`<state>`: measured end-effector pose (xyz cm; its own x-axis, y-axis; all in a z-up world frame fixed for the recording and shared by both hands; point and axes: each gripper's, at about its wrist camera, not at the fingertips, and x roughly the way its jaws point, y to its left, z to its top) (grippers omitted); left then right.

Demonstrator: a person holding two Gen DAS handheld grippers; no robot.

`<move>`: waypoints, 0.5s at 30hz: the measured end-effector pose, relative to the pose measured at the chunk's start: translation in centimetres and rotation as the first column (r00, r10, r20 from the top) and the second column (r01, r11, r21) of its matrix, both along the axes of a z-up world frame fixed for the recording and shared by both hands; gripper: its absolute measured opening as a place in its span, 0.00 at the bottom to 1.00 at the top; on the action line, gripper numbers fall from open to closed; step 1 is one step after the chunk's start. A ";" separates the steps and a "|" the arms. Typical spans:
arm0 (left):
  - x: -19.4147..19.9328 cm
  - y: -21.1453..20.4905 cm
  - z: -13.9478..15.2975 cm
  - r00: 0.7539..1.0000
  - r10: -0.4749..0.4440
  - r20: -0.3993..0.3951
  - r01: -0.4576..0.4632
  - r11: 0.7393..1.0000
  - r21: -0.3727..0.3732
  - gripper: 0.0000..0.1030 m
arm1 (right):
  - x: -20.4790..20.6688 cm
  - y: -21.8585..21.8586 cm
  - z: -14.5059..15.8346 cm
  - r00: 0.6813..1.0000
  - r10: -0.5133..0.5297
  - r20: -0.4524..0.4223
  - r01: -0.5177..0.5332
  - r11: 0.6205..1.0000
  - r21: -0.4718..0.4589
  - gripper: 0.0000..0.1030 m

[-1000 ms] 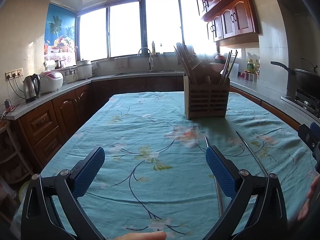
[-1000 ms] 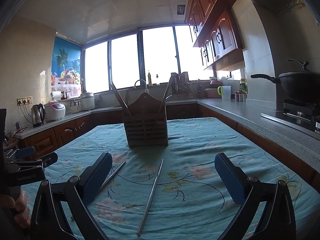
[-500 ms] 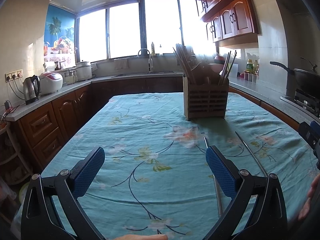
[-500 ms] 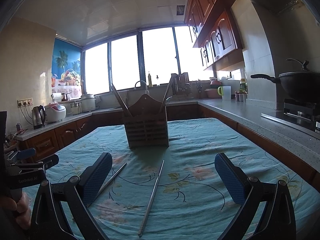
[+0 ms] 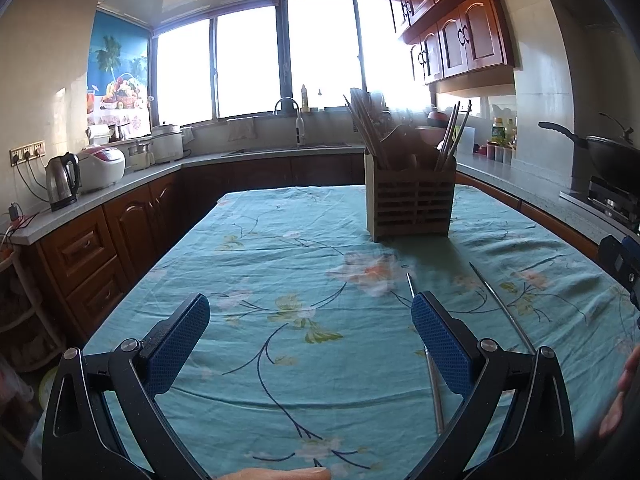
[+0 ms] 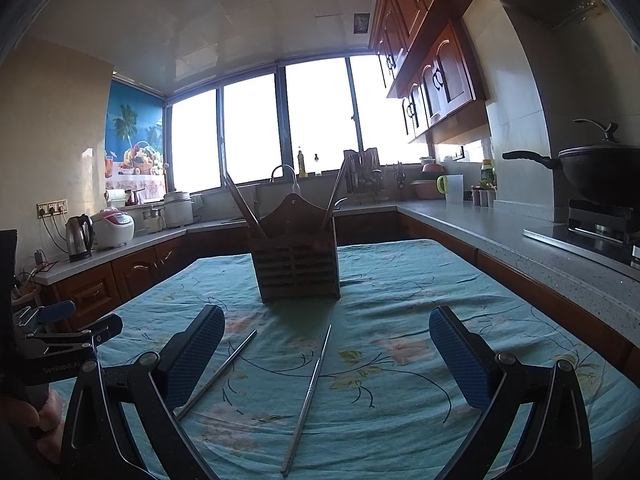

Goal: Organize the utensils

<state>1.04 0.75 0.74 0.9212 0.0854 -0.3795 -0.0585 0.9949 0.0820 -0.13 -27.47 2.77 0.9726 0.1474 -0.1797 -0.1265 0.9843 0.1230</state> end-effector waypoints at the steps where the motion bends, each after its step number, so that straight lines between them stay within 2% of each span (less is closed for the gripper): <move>1: 0.0 0.0 0.0 1.000 -0.002 0.000 0.002 1.000 -0.001 1.00 | 0.0 0.0 0.0 1.000 0.000 0.000 0.000 1.000 0.000 1.00; 15: 0.0 0.3 0.1 1.000 0.004 -0.001 -0.004 1.000 -0.011 1.00 | 0.0 0.3 0.4 1.000 0.010 0.008 -0.010 1.000 0.006 1.00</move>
<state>1.05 1.03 0.87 0.9205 0.0845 -0.3814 -0.0621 0.9956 0.0708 -0.13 -27.20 3.16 0.9726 0.1578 -0.1707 -0.1370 0.9823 0.1275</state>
